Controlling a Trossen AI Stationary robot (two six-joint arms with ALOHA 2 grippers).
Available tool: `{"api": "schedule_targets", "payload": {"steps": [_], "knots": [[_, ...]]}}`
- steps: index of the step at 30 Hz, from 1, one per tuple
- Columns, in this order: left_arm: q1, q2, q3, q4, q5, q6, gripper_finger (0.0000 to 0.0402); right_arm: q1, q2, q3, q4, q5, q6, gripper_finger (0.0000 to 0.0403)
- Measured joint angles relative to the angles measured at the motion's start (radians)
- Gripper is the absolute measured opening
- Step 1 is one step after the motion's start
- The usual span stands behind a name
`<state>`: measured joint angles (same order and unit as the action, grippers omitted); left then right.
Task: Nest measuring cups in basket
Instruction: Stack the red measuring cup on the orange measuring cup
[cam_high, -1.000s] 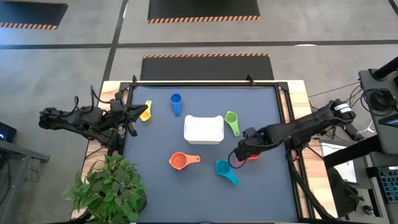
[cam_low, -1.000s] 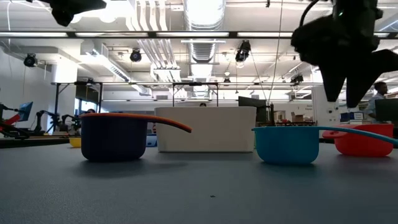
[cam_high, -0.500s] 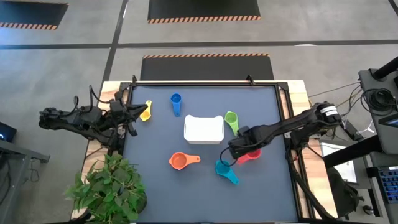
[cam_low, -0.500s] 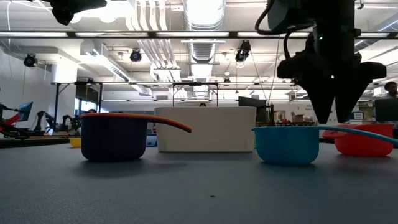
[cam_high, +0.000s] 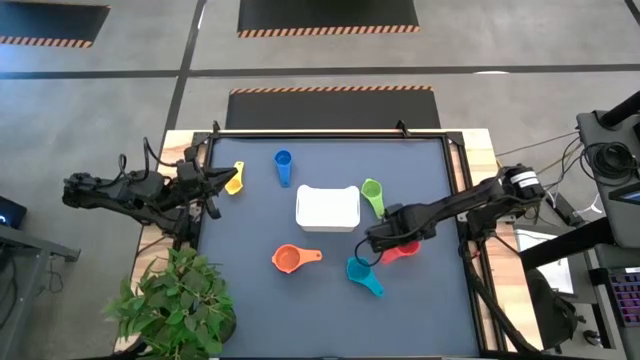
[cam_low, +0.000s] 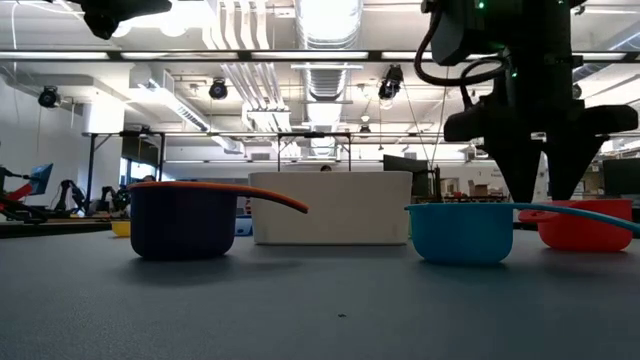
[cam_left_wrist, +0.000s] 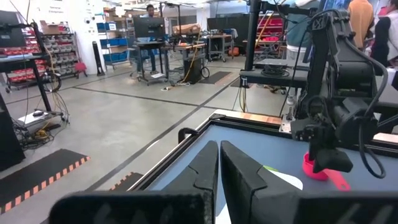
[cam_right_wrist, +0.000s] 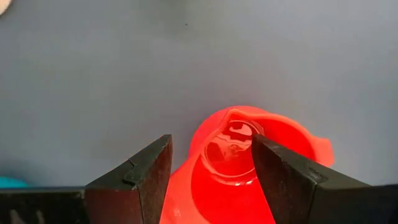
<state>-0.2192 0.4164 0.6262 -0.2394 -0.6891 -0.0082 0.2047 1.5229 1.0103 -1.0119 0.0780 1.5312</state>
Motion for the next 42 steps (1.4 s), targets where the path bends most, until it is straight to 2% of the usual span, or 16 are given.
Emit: {"api": "schedule_targets", "payload": {"steps": [5, 15, 20, 30, 36, 42], "knots": [[0.0, 0.0, 0.0, 0.0, 0.0, 0.0, 0.0, 0.0, 0.02, 0.0, 0.006, -0.008, -0.004, 0.019], [0.0, 0.0, 0.0, 0.001, 0.0, 0.0, 0.0, 0.0, 0.024, 0.0, 0.008, -0.025, -0.04, 0.0062], [0.0, 0.0, 0.0, 0.001, 0.0, 0.0, 0.0, 0.003, 0.024, 0.0, 0.01, -0.029, -0.058, 0.0016], [0.0, 0.0, 0.0, 0.001, 0.0, 0.0, 0.0, 0.006, 0.015, 0.024, -0.04, -0.034, -0.114, 0.0009], [0.0, 0.0, 0.0, 0.001, 0.0, 0.0, 0.0, 0.006, 0.01, 0.169, -0.196, -0.026, -0.193, 0.0009], [0.0, 0.0, 0.0, 0.001, 0.0, 0.0, 0.0, 0.006, 0.015, 0.333, -0.209, -0.022, -0.354, 0.0009]]}}
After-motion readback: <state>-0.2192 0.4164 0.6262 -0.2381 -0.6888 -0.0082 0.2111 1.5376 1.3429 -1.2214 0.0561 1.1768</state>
